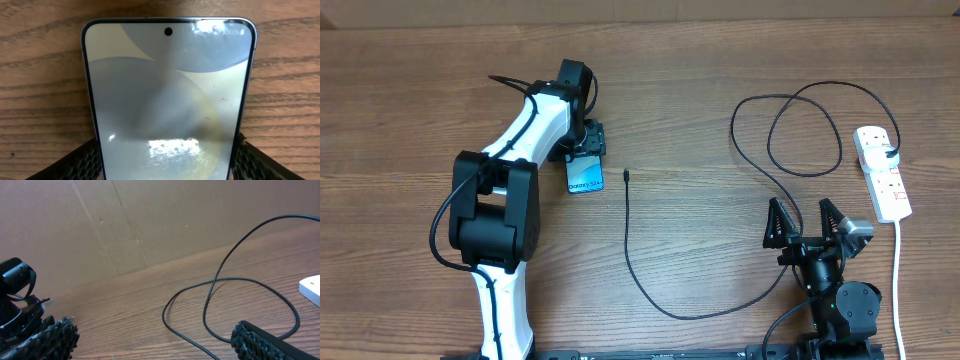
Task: Plug charger to phone and switch on socket
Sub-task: 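Lift the phone upright with the left gripper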
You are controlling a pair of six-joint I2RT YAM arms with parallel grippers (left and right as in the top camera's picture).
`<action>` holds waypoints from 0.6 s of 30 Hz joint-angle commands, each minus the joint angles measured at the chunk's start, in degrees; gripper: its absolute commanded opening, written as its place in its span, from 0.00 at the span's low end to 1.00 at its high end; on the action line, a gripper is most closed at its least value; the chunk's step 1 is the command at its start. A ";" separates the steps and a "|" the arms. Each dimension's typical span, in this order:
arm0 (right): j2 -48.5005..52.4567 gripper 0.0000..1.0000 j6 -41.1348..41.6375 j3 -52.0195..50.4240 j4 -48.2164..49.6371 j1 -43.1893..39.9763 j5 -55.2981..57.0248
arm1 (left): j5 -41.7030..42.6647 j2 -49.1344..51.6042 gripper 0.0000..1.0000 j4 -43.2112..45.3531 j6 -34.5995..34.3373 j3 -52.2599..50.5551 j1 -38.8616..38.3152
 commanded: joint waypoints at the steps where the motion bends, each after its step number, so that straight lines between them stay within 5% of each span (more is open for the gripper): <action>1: -0.61 1.00 -0.24 -0.55 0.33 -0.22 0.09 | 2.16 3.82 0.70 -1.42 -1.38 -2.40 0.02; 18: -0.61 1.00 -0.24 -0.55 0.33 -0.22 0.09 | 22.99 3.45 0.66 -6.71 4.74 1.99 5.92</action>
